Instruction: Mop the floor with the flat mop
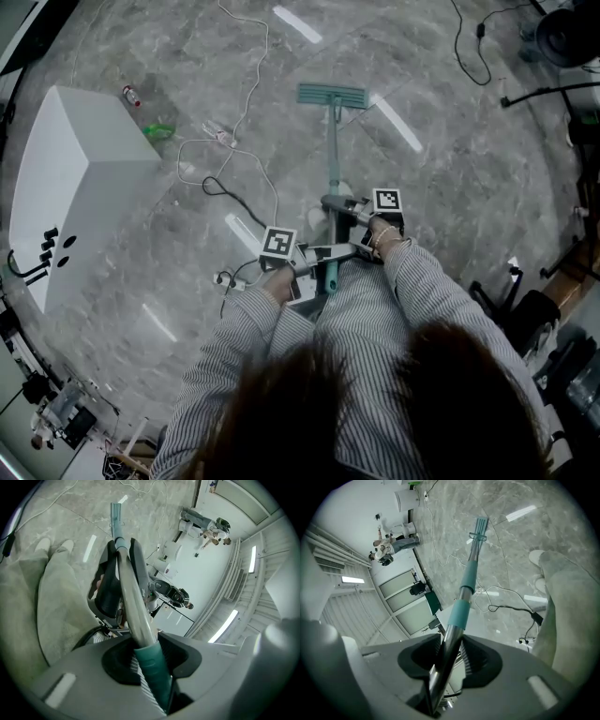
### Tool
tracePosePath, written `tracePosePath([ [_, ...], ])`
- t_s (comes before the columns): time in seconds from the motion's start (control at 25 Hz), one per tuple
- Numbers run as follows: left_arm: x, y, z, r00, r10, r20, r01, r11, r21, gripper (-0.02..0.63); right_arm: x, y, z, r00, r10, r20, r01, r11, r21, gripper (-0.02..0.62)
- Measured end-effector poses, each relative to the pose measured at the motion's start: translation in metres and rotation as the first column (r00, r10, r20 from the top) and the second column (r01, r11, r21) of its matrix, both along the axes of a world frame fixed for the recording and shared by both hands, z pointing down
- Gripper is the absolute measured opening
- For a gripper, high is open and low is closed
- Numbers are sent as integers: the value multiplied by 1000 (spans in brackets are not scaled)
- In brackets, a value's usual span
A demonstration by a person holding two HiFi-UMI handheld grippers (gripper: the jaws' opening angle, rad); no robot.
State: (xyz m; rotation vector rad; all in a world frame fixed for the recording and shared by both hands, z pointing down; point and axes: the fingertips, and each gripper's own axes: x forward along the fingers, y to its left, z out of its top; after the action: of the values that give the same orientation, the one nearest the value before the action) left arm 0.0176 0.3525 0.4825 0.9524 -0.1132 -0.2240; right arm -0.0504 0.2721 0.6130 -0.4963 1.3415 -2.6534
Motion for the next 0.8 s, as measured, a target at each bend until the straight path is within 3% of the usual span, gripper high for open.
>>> tracePosePath([
  [0.8,2,1,3,1000,27,-4,-27,1000,-4,103,1,-1,2,1000,28,-8,-28,1000,0,132],
])
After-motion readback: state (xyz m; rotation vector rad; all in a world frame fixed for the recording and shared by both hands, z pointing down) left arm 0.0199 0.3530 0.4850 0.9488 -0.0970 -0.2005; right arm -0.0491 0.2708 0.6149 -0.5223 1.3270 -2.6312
